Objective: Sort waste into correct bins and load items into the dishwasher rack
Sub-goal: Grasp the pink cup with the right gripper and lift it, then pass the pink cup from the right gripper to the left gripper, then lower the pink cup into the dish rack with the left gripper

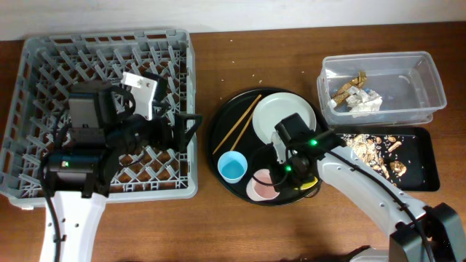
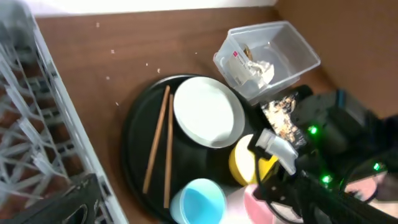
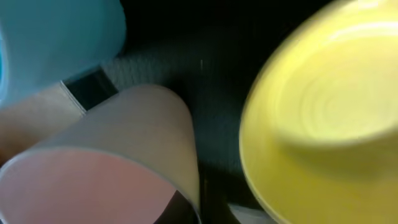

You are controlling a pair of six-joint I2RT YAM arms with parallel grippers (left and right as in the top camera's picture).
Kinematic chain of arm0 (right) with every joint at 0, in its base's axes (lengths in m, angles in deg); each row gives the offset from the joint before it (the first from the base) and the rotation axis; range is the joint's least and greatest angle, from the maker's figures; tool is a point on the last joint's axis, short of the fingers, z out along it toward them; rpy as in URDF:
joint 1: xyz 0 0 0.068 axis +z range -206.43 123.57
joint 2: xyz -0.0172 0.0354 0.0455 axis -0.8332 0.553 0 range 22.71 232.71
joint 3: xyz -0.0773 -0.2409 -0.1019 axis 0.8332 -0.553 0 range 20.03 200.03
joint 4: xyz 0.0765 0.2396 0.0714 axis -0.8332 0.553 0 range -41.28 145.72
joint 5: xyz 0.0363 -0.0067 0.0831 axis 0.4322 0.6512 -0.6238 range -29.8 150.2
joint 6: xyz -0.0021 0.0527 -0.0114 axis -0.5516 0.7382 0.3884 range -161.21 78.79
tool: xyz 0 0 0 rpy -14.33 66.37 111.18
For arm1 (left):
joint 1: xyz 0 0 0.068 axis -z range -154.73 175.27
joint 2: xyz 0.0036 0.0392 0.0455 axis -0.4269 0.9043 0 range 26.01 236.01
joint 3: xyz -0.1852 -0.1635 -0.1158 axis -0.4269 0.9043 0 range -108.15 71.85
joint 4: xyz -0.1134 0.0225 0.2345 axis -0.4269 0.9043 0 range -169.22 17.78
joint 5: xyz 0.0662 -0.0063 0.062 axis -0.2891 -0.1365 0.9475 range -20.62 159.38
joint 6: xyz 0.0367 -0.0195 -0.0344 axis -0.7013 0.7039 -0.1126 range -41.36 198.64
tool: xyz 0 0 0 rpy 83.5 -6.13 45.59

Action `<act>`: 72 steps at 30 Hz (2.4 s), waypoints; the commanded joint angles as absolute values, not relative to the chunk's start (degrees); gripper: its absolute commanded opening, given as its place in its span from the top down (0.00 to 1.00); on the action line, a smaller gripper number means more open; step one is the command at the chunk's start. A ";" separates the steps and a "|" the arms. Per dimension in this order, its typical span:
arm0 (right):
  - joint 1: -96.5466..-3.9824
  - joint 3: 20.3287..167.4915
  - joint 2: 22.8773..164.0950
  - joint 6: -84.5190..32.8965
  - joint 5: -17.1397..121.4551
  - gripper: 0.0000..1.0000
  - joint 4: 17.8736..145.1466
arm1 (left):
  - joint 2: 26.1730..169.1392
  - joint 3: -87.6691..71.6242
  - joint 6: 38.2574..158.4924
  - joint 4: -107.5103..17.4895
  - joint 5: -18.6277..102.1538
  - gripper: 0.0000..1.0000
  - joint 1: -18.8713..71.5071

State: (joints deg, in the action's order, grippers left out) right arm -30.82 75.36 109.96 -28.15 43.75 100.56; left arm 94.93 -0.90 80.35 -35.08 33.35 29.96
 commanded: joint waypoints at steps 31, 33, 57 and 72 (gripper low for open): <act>-39.08 114.23 108.34 -56.78 -12.00 0.96 95.49 | 97.27 -1.75 105.99 -54.38 -13.29 0.29 34.90; -39.08 114.23 108.34 -56.76 -12.00 0.96 95.40 | 97.27 -1.75 105.99 -54.35 -12.70 0.41 34.90; -43.63 114.07 106.13 -39.01 27.12 0.20 115.44 | 97.69 -1.05 103.04 -10.55 70.29 0.58 -3.22; -43.63 113.88 106.35 -39.28 27.97 0.20 118.28 | 115.28 4.28 103.02 -18.29 70.24 0.44 -3.29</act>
State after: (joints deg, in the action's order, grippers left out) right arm -43.96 113.75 106.02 -38.86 26.97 117.76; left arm 113.49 4.06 102.47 -17.85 70.44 -3.05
